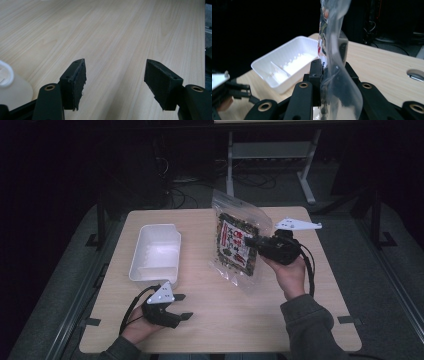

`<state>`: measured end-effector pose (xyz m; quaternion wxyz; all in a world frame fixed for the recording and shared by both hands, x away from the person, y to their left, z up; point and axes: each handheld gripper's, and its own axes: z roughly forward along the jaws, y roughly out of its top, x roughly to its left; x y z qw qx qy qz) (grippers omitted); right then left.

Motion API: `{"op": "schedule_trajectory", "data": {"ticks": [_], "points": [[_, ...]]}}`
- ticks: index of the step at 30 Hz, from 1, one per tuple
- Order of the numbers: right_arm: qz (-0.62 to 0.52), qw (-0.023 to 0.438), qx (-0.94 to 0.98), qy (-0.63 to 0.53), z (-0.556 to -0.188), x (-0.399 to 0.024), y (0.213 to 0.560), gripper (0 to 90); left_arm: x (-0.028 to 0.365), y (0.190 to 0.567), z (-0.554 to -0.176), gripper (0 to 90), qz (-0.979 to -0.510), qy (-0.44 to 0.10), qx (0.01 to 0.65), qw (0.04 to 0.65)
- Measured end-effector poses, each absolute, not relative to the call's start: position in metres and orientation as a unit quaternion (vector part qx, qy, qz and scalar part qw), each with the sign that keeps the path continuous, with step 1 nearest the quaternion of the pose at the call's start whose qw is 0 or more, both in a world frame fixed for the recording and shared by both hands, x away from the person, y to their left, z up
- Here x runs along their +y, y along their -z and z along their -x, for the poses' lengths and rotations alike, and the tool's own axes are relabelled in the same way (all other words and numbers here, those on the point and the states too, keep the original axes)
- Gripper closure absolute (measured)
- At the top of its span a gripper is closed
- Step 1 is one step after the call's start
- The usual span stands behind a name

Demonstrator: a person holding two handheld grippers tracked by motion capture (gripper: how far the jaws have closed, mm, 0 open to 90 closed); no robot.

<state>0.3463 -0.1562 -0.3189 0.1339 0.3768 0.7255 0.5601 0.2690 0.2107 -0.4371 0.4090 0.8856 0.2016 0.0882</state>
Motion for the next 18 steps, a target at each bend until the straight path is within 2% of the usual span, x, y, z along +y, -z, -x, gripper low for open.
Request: {"op": "schedule_trajectory", "data": {"ticks": [18], "points": [[-0.372,0.159,0.7,-0.589,-0.369,-0.083,0.287,74.6,0.223,0.441,-0.264,27.4,-0.888,-0.091,0.205,0.402]]}}
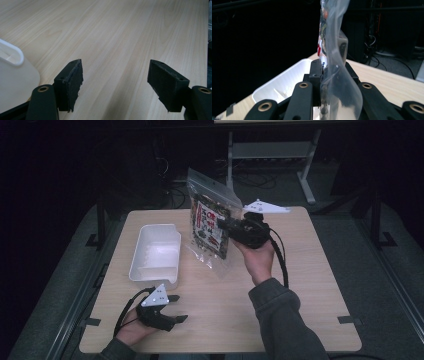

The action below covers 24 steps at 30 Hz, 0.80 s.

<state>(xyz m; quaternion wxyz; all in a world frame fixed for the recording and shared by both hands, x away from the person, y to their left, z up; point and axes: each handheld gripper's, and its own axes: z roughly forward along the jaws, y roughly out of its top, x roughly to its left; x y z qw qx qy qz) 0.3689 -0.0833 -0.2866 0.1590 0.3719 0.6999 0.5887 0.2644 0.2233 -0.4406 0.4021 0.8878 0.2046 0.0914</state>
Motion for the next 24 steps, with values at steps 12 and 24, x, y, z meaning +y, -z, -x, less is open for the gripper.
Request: {"op": "schedule_trajectory", "data": {"ticks": [12,24], "points": [[-0.374,0.177,0.69,-0.594,-0.389,-0.016,0.277,74.6,0.23,0.437,-0.26,25.1,-0.887,-0.102,0.201,0.404],[-0.371,0.18,0.681,-0.605,-0.398,0.022,0.276,74.6,0.236,0.437,-0.263,23.7,-0.892,-0.106,0.199,0.392]]}}
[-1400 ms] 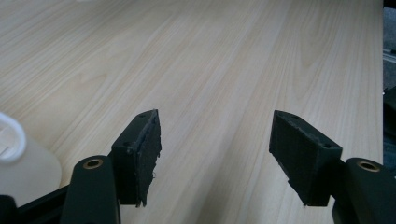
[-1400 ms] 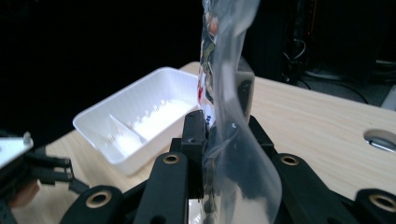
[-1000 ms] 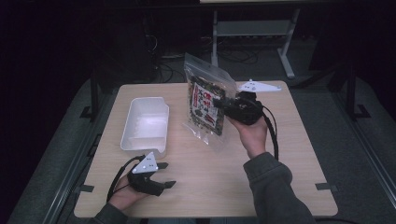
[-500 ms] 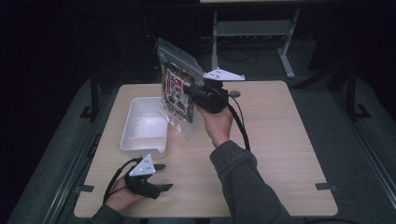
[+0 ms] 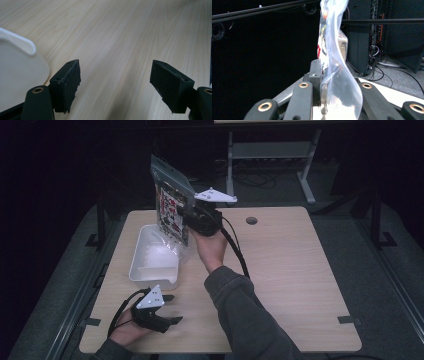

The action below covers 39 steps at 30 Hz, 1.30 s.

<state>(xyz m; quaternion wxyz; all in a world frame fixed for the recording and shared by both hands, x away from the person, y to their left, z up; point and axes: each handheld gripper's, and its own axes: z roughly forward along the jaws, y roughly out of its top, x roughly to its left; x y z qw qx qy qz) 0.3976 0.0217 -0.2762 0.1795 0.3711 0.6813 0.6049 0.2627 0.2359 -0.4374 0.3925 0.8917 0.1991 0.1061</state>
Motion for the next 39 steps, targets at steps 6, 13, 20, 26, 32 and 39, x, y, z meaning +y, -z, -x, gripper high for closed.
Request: {"op": "schedule_trajectory", "data": {"ticks": [6,13,20,26,32,39], "points": [[-0.368,0.19,0.684,-0.601,-0.403,0.043,0.286,74.6,0.238,0.44,-0.265,23.3,-0.894,-0.094,0.201,0.388],[-0.368,0.203,0.687,-0.592,-0.412,0.063,0.298,74.6,0.239,0.44,-0.266,23.0,-0.893,-0.094,0.199,0.392],[-0.371,0.22,0.686,-0.587,-0.42,0.079,0.31,74.6,0.237,0.441,-0.266,22.8,-0.894,-0.088,0.196,0.393],[-0.366,0.216,0.694,-0.582,-0.425,0.09,0.323,74.6,0.238,0.441,-0.267,22.7,-0.892,-0.084,0.199,0.398],[-0.373,0.208,0.695,-0.579,-0.429,0.093,0.337,74.6,0.237,0.442,-0.267,22.7,-0.893,-0.083,0.198,0.396],[-0.39,0.193,0.697,-0.57,-0.434,0.094,0.355,74.6,0.236,0.443,-0.267,22.8,-0.894,-0.08,0.196,0.395]]}}
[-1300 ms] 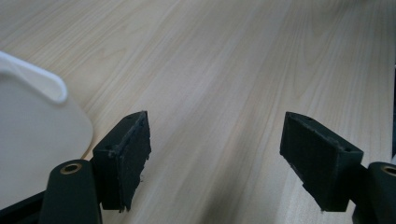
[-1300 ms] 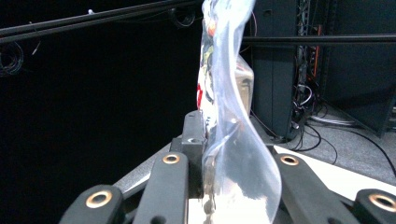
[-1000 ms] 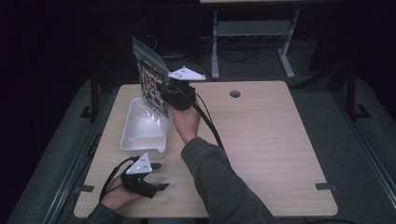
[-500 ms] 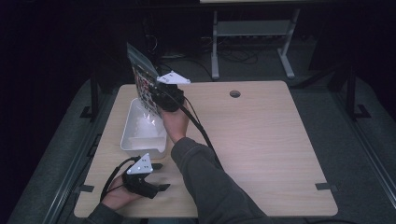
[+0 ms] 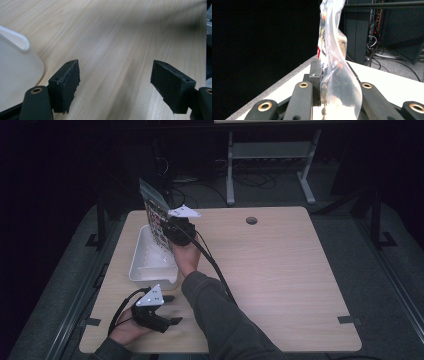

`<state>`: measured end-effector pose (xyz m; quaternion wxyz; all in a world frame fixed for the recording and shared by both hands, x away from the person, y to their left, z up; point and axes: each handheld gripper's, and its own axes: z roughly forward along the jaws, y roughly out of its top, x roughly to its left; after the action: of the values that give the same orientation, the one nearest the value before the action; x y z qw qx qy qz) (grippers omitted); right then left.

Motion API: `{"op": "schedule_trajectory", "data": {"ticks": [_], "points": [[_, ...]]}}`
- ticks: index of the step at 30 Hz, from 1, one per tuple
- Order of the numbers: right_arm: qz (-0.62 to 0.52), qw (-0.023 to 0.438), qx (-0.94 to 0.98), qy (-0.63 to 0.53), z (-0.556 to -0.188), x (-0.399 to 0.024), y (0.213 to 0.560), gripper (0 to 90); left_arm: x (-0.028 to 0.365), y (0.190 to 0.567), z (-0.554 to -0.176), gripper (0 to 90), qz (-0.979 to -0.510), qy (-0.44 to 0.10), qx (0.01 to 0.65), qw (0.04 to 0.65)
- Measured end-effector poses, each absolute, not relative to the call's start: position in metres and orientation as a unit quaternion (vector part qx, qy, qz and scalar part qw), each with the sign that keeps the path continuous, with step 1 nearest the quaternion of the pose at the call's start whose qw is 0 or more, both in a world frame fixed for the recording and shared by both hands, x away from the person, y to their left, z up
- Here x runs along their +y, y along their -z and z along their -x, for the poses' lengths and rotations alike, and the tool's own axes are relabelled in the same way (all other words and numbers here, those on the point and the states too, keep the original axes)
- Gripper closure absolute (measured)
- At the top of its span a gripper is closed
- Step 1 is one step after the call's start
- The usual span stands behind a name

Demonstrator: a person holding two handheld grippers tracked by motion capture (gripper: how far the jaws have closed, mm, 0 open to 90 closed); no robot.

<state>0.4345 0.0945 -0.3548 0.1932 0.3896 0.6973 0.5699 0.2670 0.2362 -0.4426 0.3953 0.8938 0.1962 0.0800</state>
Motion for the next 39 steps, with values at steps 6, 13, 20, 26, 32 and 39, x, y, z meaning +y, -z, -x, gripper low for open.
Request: {"op": "schedule_trajectory", "data": {"ticks": [6,13,20,26,32,39], "points": [[-0.402,0.184,0.693,-0.57,-0.435,0.097,0.364,74.2,0.237,0.442,-0.267,22.8,-0.894,-0.08,0.197,0.396],[-0.37,0.178,0.711,-0.571,-0.432,0.095,0.359,61.7,0.237,0.443,-0.267,22.8,-0.893,-0.081,0.198,0.395],[-0.338,0.165,0.772,-0.512,-0.44,0.093,0.351,53.0,0.235,0.443,-0.267,22.8,-0.895,-0.08,0.195,0.392],[-0.331,0.19,0.795,-0.472,-0.44,0.094,0.358,67.2,0.235,0.444,-0.267,22.8,-0.896,-0.079,0.196,0.391],[-0.338,0.208,0.793,-0.463,-0.437,0.096,0.36,70.1,0.236,0.443,-0.267,22.8,-0.895,-0.08,0.197,0.393],[-0.351,0.229,0.784,-0.459,-0.43,0.1,0.363,71.2,0.236,0.443,-0.267,22.9,-0.895,-0.081,0.197,0.391]]}}
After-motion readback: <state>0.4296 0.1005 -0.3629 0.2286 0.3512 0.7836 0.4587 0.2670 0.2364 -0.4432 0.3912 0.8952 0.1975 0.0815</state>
